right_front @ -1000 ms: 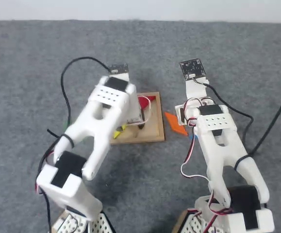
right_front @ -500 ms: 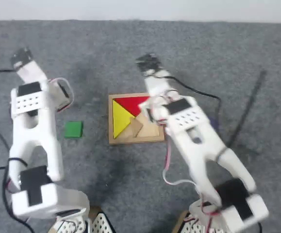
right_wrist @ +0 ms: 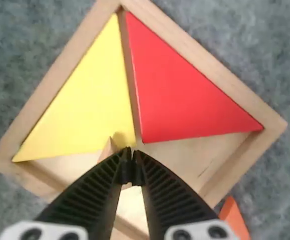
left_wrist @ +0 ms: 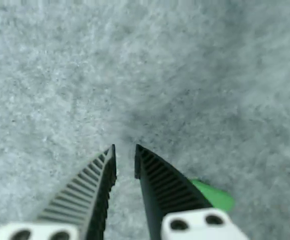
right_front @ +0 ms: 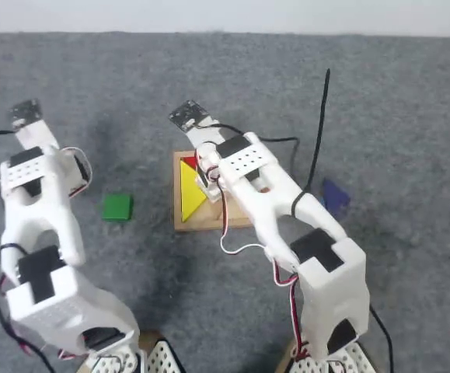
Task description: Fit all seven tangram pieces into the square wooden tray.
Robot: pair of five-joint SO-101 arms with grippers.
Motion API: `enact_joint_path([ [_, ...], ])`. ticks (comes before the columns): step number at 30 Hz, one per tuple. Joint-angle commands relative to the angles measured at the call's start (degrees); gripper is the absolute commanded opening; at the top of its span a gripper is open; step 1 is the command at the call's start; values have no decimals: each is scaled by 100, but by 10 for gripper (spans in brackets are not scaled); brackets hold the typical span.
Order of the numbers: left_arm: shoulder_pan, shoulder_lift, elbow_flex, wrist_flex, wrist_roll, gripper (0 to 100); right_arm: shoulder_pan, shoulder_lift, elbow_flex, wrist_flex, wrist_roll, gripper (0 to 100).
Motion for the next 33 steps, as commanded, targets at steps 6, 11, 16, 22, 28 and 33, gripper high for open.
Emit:
enact_joint_path([
  [6, -35, -44, -66, 9, -70, 46, -330, -57, -360, 224, 141, 9],
  [11, -26, -44, -66, 9, -79, 45, -655, -57, -360, 242, 703, 9],
  [16, -26, -44, -66, 9, -79, 45, -822, -57, -360, 233, 1108, 9],
  [22, -26, -44, -66, 9, -79, 46, -848, -224, -360, 251, 1196, 8],
  [28, -9, -53, -66, 9, -88, 44, -215, -1560, -264, 945, 1160, 8],
  [33, 202, -457, 347, -229, -316, 43, 57, -1868, 791, 760, 1169, 8],
])
